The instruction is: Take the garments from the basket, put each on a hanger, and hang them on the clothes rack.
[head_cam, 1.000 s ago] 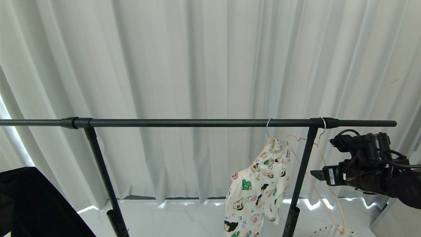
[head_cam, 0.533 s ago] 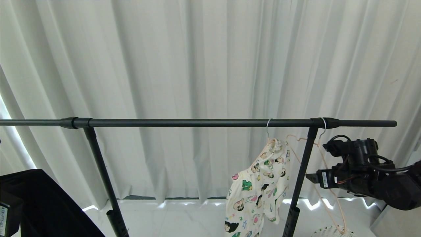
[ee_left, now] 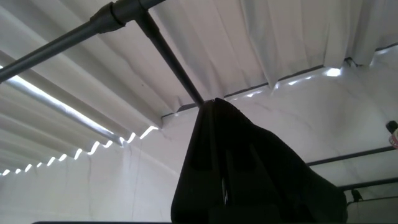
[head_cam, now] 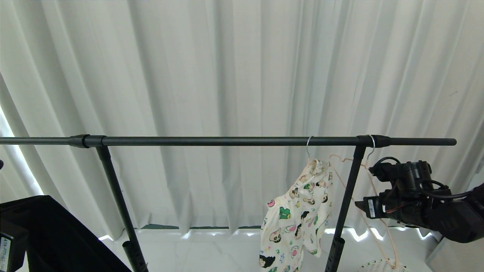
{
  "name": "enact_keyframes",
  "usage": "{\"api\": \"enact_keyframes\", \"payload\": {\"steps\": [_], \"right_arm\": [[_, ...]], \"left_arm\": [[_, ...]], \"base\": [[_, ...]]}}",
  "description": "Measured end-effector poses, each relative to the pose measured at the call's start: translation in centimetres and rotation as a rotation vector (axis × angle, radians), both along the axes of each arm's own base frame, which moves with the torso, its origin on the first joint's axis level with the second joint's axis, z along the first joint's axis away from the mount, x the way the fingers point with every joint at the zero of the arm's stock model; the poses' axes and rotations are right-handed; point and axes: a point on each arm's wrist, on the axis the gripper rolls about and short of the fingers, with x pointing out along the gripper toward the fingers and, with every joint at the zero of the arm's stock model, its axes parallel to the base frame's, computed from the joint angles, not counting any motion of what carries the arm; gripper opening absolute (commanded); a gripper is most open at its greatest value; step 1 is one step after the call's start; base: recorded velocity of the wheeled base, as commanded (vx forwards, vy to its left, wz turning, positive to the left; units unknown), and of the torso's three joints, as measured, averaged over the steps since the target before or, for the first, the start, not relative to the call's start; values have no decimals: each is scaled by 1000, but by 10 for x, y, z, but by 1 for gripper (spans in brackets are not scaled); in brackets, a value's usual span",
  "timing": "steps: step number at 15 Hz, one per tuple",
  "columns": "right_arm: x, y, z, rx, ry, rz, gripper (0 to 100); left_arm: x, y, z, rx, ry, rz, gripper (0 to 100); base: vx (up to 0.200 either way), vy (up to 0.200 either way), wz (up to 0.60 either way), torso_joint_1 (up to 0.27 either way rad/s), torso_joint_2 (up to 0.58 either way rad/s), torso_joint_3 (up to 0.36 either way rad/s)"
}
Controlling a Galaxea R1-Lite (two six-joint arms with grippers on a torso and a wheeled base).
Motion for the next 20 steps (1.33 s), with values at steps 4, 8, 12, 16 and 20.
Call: {"api": "enact_keyframes", "payload": {"steps": [4, 8, 12, 16, 20], "right_arm": [[-2, 1, 1, 1, -5, 1, 0], [-4, -1, 8, 25, -24, -42, 0], [-8, -2, 21, 60, -113, -52, 0], [-19, -5, 26, 78, -180, -52, 0], [-30, -10, 32, 94, -244, -58, 0]], "left_arm": [[0, 0, 0, 0, 0, 1, 0], [0, 0, -1, 0, 4, 0, 0], [-1, 0, -2, 0, 2, 0, 0], [-3, 1, -3, 0, 2, 0, 0], [-3, 1, -3, 0, -1, 0, 0]], "base": [[0, 0, 0, 0, 0, 0], [0, 0, 0, 0, 0, 0], [0, 0, 0, 0, 0, 0], [0, 0, 0, 0, 0, 0], [0, 0, 0, 0, 0, 0]]}}
